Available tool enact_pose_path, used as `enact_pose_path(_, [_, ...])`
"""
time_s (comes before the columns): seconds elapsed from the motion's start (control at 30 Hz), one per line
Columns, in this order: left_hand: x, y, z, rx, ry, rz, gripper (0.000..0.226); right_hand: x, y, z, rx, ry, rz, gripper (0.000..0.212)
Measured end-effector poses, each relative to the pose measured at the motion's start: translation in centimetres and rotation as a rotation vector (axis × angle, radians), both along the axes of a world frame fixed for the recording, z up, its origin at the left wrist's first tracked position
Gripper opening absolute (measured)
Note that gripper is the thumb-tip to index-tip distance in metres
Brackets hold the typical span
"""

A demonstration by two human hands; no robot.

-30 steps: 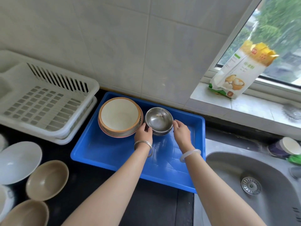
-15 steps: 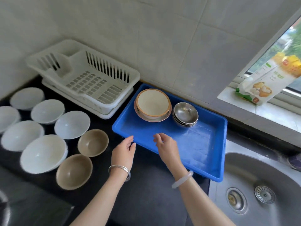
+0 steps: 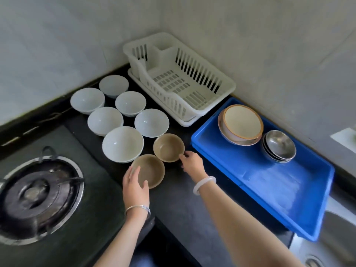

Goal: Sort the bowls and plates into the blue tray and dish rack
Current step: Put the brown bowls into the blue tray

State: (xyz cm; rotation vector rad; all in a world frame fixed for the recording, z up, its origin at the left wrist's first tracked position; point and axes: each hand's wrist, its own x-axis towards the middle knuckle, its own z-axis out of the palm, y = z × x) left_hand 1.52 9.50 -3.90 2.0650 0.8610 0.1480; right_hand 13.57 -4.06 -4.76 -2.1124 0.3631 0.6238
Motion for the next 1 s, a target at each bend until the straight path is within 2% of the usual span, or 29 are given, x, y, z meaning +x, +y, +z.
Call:
enact_pose_path(0.17, [-0.2, 1.2, -1.3, -0.174, 0.035, 0.09, 0.061, 0.9, 1.2, -0.5, 0.128, 0.079, -0.147, 0.009])
enact_pose_path(0.3, [-0.4, 1.7, -1.5, -0.336, 0.05, 0.167, 0.063, 0.6, 1.0, 0.1, 0.208, 0.098, -0.257, 0.014])
enact_pose_path(0.4, [-0.4, 2.3, -1.9, -0.404, 0.042, 0.172, 0.06, -0.1, 0.2, 1.5, 0.228, 0.044, -0.287, 0.013])
enact_pose_path(0.53, [-0.2, 3.0, -2.6, -0.433, 0.024, 0.182, 0.046, -2.0, 0.0, 3.3, 0.185, -0.034, -0.171, 0.011])
enact_pose_path(0.63, [0.1, 3.4, -2.9, -0.57, -0.033, 0.23, 0.037, -3.4, 1.0, 3.9, 0.099, -0.06, -0.039, 0.014])
enact_pose_path(0.7, [0.2, 3.5, -2.8, -0.644, -0.066, 0.273, 0.036, -4.0, 1.8, 3.8, 0.057, -0.076, 0.014, 0.015])
enact_pose_path(0.8, [0.4, 3.6, -2.5, -0.733, -0.102, 0.326, 0.038, -4.5, 2.7, 3.3, 0.012, -0.068, 0.036, 0.006])
enact_pose_path(1.0, [0.4, 3.6, -2.7, -0.769, -0.086, 0.335, 0.036, -4.5, 4.0, 2.4, -0.071, -0.049, 0.066, 0.004])
